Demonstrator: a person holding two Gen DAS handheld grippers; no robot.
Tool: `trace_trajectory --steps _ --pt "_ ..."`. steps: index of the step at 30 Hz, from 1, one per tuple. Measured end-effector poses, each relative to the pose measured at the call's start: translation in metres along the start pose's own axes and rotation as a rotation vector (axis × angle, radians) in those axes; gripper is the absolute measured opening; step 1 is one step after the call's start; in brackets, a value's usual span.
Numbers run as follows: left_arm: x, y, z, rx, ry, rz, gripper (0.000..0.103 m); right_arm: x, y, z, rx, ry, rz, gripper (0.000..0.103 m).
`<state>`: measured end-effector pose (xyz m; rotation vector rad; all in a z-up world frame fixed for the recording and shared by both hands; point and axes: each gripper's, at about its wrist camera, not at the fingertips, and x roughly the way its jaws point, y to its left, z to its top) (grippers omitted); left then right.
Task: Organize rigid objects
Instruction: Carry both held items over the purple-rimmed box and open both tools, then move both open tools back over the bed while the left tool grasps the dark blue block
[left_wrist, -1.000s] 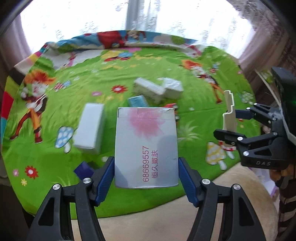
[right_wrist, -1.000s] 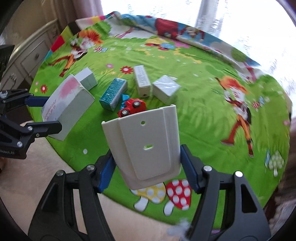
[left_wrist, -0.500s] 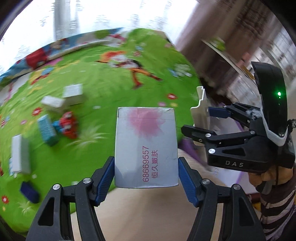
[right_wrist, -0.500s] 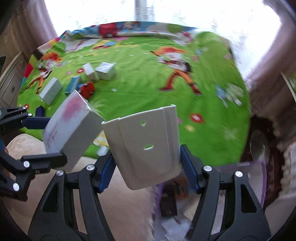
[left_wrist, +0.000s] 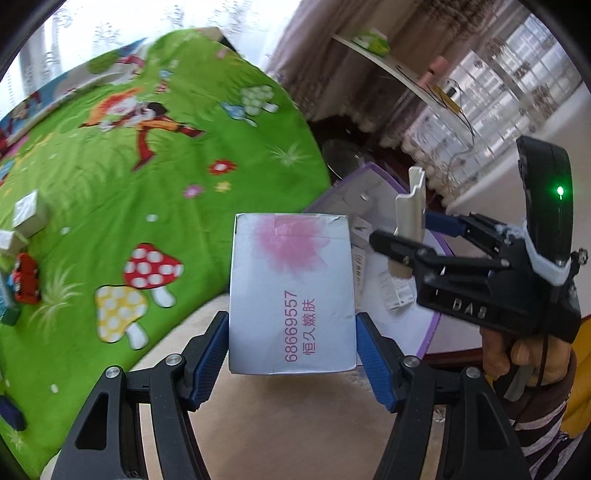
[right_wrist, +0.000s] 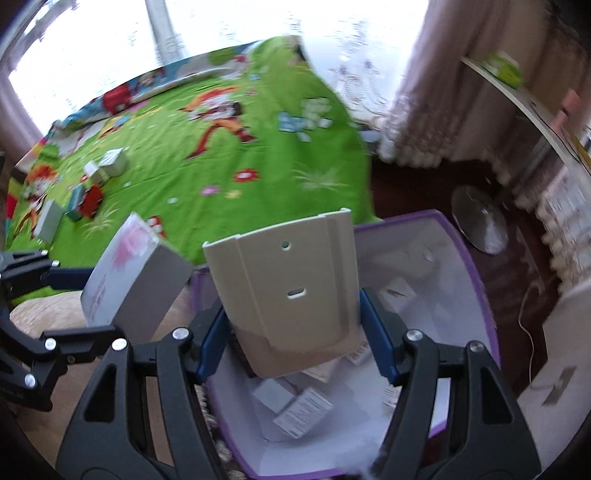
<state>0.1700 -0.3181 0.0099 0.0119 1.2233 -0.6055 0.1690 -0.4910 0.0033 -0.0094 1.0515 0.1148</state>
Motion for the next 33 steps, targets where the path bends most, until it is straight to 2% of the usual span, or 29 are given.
trace_trajectory --steps 5,11,19,24,27,33 --pt "0.010 -0.012 0.004 0.005 0.016 -0.040 0.069 -0.003 -0.029 -0.003 0.081 0.003 -0.030 0.070" --pt "0.015 -0.013 0.008 -0.019 0.026 -0.100 0.073 -0.004 -0.044 -0.005 0.125 0.015 -0.042 0.070" --pt "-0.014 0.000 0.004 -0.027 -0.068 -0.079 0.074 -0.004 -0.048 -0.004 0.151 0.028 -0.034 0.071" --pt "-0.034 0.024 -0.003 -0.065 -0.094 -0.022 0.074 -0.008 -0.041 -0.002 0.136 0.023 -0.034 0.072" --pt "-0.047 0.048 -0.013 -0.126 -0.111 -0.023 0.074 -0.011 -0.037 0.001 0.129 0.020 -0.036 0.072" --pt "-0.082 0.107 -0.043 -0.260 -0.196 0.041 0.074 -0.014 -0.015 0.012 0.089 0.014 -0.023 0.073"
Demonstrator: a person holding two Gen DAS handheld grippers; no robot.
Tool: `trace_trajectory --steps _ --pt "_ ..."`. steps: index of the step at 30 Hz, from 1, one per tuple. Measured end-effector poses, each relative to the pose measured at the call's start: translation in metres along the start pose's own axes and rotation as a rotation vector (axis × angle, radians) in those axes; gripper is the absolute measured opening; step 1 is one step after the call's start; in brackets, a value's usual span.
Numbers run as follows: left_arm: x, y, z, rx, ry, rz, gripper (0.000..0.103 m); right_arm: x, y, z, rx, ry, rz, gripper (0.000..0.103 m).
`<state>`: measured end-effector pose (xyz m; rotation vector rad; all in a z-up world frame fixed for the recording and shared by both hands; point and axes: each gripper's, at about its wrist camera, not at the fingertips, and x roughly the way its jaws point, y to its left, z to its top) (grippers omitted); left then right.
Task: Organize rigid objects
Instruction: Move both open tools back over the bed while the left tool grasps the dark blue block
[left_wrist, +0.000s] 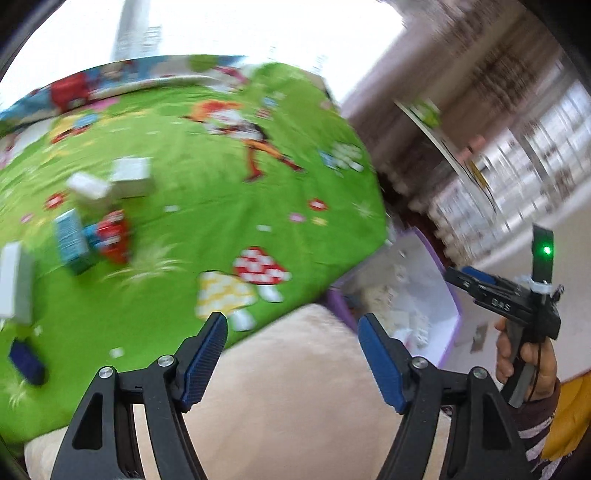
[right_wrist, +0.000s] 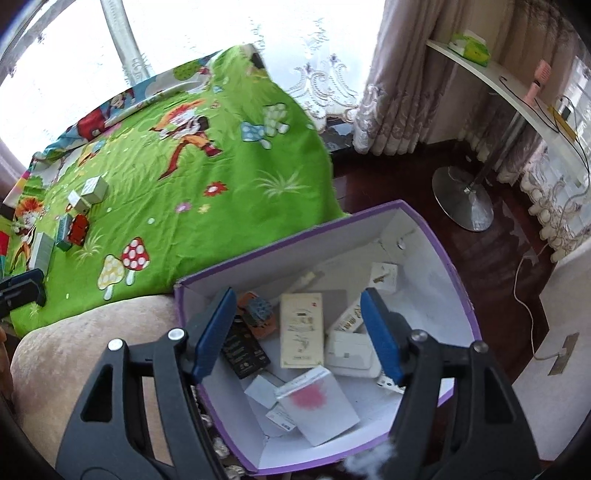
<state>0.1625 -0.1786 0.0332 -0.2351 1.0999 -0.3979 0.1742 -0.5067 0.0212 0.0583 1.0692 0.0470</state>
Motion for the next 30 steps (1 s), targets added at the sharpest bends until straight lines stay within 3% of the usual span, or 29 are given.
trace_trajectory --steps 8,16,30 --pt "-0.049 0.113 -0.024 -0.237 -0.112 0.134 0.074 -0.005 0.064 0.017 -0.123 -0.011 0.066 0.073" --pt "-0.076 0.192 -0.047 -0.429 -0.128 0.264 0.074 -0.001 0.150 0.034 -0.312 -0.022 0.117 0.073" --pt "-0.034 0.241 -0.056 -0.524 0.023 0.371 0.067 0.043 0.264 0.059 -0.580 0.026 0.205 0.074"
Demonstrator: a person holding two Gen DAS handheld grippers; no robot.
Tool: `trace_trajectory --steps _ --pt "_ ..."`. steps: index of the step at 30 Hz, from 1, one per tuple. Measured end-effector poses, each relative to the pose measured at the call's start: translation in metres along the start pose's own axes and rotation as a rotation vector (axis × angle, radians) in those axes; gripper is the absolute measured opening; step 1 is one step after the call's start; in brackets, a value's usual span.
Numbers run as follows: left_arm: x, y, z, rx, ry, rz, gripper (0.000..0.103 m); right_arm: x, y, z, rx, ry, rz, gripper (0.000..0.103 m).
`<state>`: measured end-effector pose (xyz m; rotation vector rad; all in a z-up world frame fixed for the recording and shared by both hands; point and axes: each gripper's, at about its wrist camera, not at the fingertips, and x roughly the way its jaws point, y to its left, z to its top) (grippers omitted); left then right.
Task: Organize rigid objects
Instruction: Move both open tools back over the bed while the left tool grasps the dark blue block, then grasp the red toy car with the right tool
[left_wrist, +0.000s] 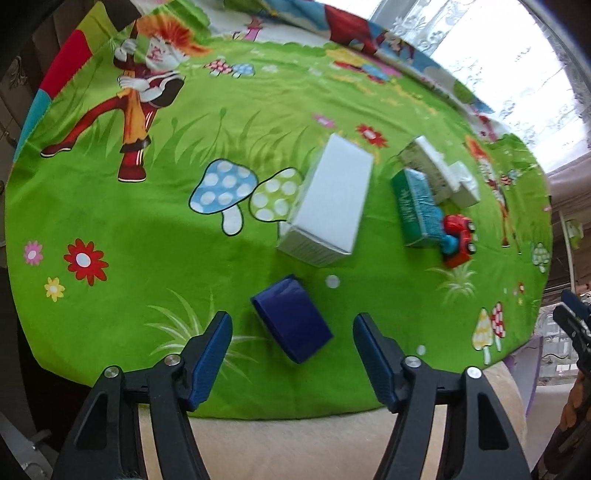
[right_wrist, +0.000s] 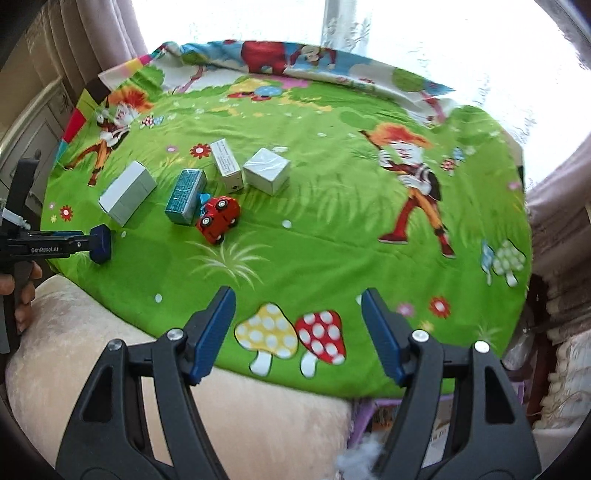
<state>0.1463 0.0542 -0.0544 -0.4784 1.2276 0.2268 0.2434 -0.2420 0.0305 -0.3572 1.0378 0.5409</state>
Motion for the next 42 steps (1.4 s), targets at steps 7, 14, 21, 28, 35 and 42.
trace_trajectory --steps 7,14,21,28,35,42 --pt "0.015 -0.004 0.006 0.018 0.035 0.015 0.054 0.031 0.027 0.024 -0.084 0.018 0.053 0.074" --pt "0.020 -0.007 0.006 0.051 0.025 0.041 0.034 0.059 0.052 0.040 -0.155 0.035 0.087 0.074" --pt "0.018 -0.015 0.000 0.086 0.012 0.017 0.028 0.094 0.071 0.052 -0.199 0.077 0.120 0.074" --pt "0.007 -0.025 -0.005 0.116 -0.016 -0.048 0.028 0.117 0.076 0.059 -0.179 0.089 0.142 0.074" --pt "0.006 -0.031 -0.007 0.120 -0.017 -0.084 0.028 0.131 0.075 0.060 -0.138 0.095 0.143 0.068" --pt "0.004 -0.033 -0.008 0.128 -0.026 -0.099 0.028 0.132 0.072 0.057 -0.107 0.101 0.171 0.036"
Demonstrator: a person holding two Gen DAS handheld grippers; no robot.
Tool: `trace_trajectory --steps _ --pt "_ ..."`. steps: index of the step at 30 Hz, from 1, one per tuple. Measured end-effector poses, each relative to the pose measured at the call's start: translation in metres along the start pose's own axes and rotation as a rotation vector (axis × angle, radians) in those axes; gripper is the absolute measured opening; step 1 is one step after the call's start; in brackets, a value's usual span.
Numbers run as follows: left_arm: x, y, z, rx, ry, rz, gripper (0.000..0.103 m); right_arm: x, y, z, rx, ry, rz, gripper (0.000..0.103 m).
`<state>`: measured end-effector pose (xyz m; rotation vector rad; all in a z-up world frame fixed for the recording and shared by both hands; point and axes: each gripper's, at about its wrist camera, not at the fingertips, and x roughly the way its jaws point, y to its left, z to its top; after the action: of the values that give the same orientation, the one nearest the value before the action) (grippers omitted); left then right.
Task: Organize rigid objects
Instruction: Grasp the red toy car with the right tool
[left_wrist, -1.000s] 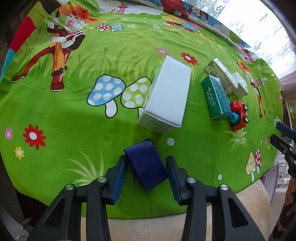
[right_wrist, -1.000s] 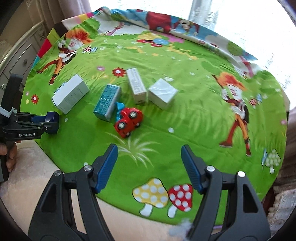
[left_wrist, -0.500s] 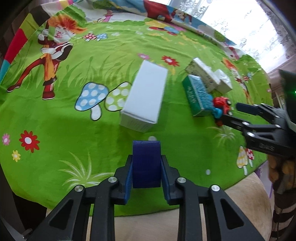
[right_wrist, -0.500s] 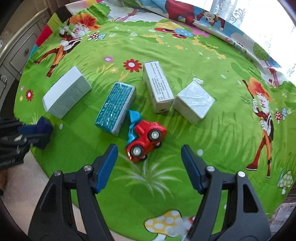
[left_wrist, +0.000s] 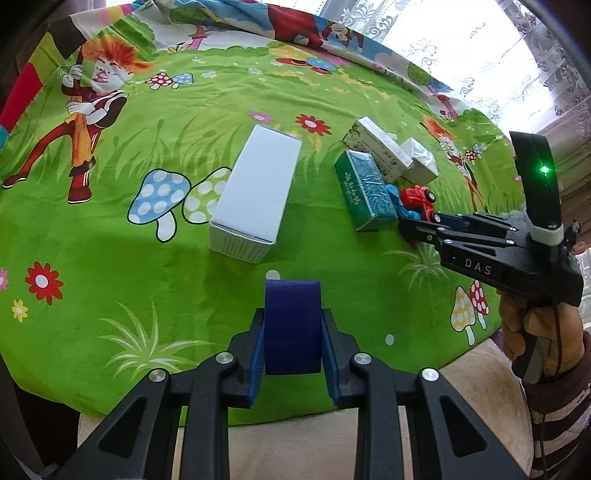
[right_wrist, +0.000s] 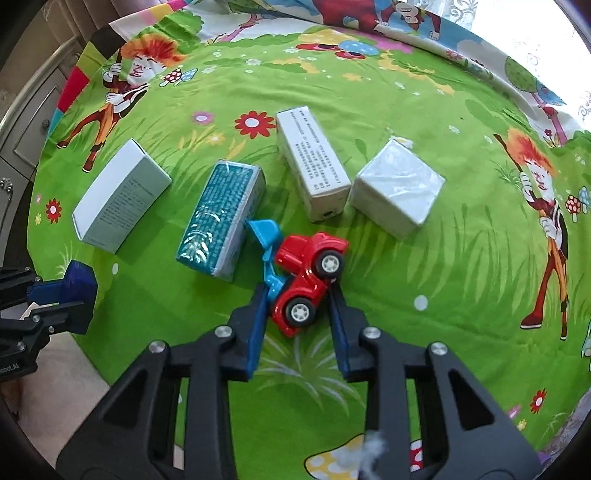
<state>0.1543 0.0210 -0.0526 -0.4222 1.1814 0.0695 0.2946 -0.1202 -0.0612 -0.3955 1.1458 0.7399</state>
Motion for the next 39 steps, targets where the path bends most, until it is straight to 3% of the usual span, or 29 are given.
trace_trajectory --steps 7,14,21,26,32,39 --pt "-0.002 -0.004 0.000 0.009 -0.009 -0.012 0.028 -0.008 -0.007 -0.018 0.038 0.012 0.046 0.036" --pt "-0.002 -0.004 -0.001 0.009 -0.009 -0.020 0.028 -0.015 -0.034 -0.049 0.144 0.040 0.153 0.035" --pt "-0.002 -0.006 -0.001 0.014 -0.009 -0.018 0.028 -0.026 -0.050 -0.061 0.214 0.026 0.124 0.035" --pt "-0.002 -0.006 -0.001 0.014 -0.008 -0.017 0.028 -0.041 -0.055 -0.058 0.227 -0.005 0.142 0.036" --pt "-0.001 -0.008 -0.001 0.017 -0.007 -0.019 0.028 -0.038 -0.057 -0.047 0.216 -0.027 0.096 0.036" --pt "-0.002 -0.007 -0.002 0.017 -0.008 -0.024 0.028 -0.045 -0.087 -0.053 0.293 -0.063 0.082 0.038"
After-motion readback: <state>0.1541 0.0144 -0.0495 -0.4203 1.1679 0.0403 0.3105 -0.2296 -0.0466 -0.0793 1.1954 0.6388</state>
